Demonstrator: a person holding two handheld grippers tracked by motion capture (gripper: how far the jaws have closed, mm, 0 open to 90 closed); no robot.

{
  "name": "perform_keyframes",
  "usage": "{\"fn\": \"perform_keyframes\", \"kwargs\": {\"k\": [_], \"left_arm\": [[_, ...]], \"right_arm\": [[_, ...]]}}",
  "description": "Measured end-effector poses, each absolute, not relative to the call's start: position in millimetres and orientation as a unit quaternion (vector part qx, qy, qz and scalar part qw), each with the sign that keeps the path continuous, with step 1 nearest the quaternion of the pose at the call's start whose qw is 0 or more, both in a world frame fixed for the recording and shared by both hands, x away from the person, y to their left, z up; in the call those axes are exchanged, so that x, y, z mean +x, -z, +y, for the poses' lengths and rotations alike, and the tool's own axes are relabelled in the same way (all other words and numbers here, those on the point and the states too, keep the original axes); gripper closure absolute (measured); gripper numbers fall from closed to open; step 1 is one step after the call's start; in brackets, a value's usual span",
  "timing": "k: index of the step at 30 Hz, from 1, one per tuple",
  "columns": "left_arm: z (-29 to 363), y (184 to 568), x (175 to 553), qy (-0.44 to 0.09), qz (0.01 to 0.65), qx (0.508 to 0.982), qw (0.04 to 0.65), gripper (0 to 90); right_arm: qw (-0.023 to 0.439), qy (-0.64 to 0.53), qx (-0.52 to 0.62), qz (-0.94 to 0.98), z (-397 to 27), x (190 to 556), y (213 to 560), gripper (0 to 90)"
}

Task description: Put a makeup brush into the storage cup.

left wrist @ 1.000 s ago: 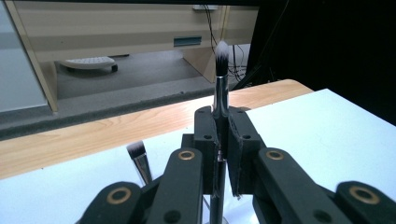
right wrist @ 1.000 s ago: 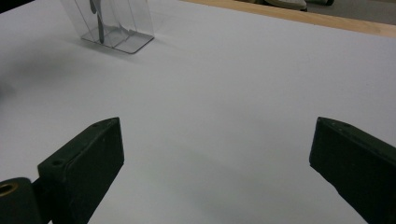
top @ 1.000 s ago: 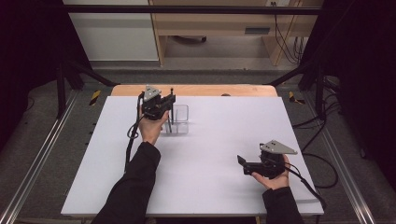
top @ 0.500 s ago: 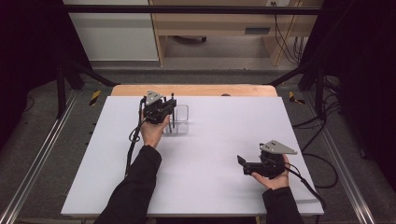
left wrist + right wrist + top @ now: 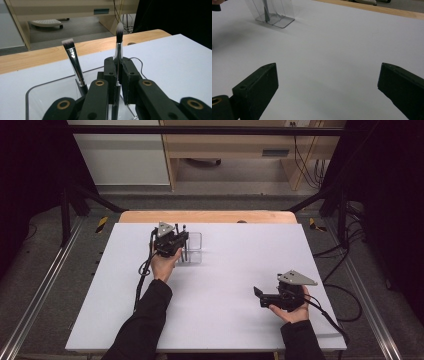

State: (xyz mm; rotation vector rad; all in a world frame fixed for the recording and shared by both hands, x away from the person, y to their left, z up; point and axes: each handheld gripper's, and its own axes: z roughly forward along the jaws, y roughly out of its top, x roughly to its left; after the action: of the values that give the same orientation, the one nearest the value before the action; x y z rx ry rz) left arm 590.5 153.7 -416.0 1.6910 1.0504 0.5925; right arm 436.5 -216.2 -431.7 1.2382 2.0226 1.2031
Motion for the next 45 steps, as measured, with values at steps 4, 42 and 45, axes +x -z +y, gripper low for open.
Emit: {"fn": "perform_keyframes", "kwargs": {"k": [4,42,45], "left_arm": [[154,416,590,-0.243,0.438,0.704,0.503,82.1],[180,387,489,-0.218,0.369,0.729,0.534,32.6],[182,388,482,-0.215,0.364,0.734,0.531,29.1]], "right_arm": [[0.239,-0.439,0.453,0.738,-216,437,432,3.7],[0.247,-0.455,0.446,0.73,-215,434,422,3.5],[0.248,-0.455,0.446,0.729,-216,434,422,3.5]]}}
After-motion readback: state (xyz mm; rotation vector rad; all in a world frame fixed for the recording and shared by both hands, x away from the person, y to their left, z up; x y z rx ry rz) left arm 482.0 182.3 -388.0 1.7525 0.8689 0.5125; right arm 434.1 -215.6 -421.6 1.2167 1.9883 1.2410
